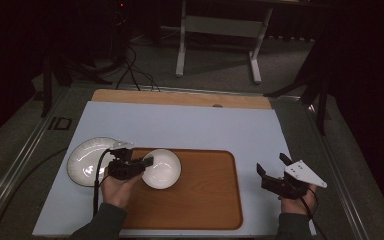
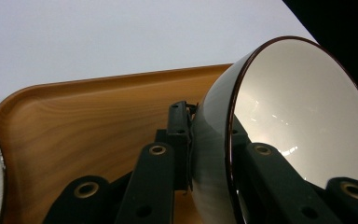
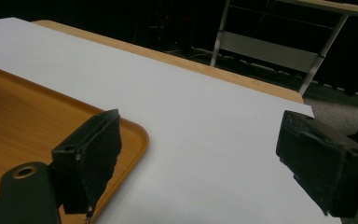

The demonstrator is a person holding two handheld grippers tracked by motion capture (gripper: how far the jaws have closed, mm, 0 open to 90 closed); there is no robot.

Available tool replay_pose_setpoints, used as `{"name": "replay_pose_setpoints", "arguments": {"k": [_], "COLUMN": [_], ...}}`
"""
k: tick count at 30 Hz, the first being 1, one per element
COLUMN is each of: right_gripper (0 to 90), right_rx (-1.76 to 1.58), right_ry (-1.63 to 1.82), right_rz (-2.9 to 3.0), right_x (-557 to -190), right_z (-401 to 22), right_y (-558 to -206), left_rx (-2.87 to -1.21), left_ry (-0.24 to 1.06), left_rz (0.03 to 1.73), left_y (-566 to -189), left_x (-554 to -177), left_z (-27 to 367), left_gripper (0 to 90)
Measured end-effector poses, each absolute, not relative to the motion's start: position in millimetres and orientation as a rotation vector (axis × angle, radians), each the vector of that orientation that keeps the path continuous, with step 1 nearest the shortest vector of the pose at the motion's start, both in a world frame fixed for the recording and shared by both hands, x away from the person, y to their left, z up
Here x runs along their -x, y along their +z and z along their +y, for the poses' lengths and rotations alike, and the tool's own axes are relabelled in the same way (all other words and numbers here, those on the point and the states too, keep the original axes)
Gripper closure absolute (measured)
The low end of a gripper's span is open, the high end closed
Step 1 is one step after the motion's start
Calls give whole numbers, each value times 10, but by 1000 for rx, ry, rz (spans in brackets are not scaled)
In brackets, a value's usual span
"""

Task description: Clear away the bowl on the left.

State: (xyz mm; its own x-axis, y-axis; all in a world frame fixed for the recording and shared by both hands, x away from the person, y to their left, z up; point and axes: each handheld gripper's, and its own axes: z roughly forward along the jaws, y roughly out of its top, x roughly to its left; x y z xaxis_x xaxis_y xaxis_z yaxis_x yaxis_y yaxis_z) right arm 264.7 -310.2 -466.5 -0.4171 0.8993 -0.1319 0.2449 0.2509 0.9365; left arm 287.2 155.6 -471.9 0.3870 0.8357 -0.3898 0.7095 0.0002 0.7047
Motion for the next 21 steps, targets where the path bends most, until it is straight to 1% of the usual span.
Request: {"name": "replay_pose_setpoints", "arguments": {"k": [21], "right_gripper": [136], "right_rx": [-1048], "right_ry": [1185], "right_rz": [1822], "right_x": [-2649], "right_z": [-3101], "right_y": [-4666], "left_rx": [-1765], "left_ry": [143], "left_rz": [1343], "left_y": [-4795], "left_x": [-2877], "left_z": [1413], "left_gripper": [802]}}
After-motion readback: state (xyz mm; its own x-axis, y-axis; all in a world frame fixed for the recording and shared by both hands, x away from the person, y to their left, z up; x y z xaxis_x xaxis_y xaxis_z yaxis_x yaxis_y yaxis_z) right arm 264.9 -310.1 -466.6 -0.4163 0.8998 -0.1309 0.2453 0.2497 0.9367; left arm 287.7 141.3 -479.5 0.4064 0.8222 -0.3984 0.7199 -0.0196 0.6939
